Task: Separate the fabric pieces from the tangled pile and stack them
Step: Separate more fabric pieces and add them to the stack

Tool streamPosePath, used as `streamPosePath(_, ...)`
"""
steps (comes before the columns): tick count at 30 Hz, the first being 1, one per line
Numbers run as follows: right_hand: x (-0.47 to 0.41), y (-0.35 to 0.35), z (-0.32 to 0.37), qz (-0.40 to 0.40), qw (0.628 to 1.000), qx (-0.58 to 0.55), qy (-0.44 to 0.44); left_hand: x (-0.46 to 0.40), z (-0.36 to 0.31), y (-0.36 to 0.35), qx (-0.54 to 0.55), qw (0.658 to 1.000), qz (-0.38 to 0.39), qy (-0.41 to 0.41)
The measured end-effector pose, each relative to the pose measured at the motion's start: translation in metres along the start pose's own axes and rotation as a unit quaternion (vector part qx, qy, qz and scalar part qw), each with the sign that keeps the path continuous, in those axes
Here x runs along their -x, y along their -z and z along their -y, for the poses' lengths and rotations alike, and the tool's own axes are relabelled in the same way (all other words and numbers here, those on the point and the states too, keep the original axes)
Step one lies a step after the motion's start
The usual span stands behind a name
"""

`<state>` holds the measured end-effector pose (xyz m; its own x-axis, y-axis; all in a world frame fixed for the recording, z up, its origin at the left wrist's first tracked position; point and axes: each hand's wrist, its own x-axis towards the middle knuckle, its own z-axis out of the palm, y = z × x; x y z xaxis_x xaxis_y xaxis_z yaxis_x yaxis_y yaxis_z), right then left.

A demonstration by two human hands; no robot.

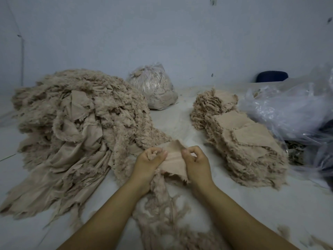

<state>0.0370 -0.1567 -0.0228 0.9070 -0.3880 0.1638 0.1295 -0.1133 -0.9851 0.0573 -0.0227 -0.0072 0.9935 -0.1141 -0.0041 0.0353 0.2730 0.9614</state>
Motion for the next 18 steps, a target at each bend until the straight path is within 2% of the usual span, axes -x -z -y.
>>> streamPosePath(2,-0.008,0.004,-0.006,-0.014,0.997,0.062,-0.033,-0.007,0.003,0.008,0.006,0.999,-0.038,0.006)
streamPosePath(5,-0.012,0.008,-0.01,0.001,0.978,0.205,-0.032,-0.018,0.012,0.023,-0.138,0.985,-0.093,-0.04)
streamPosePath(8,-0.012,0.009,-0.011,0.018,0.959,0.282,-0.013,-0.025,0.016,0.034,-0.233,0.961,-0.122,-0.09)
streamPosePath(11,-0.009,0.011,-0.01,0.019,0.932,0.363,-0.013,-0.029,0.018,0.038,-0.322,0.934,-0.101,-0.114)
streamPosePath(14,-0.012,0.019,-0.009,0.009,0.898,0.441,0.012,-0.029,0.021,0.038,-0.386,0.915,-0.066,-0.098)
streamPosePath(16,-0.016,0.026,-0.007,0.017,0.896,0.444,0.008,-0.028,0.021,0.037,-0.38,0.92,-0.045,-0.079)
streamPosePath(18,-0.019,0.032,-0.006,0.029,0.916,0.4,-0.006,-0.025,0.02,0.035,-0.349,0.932,-0.034,-0.093)
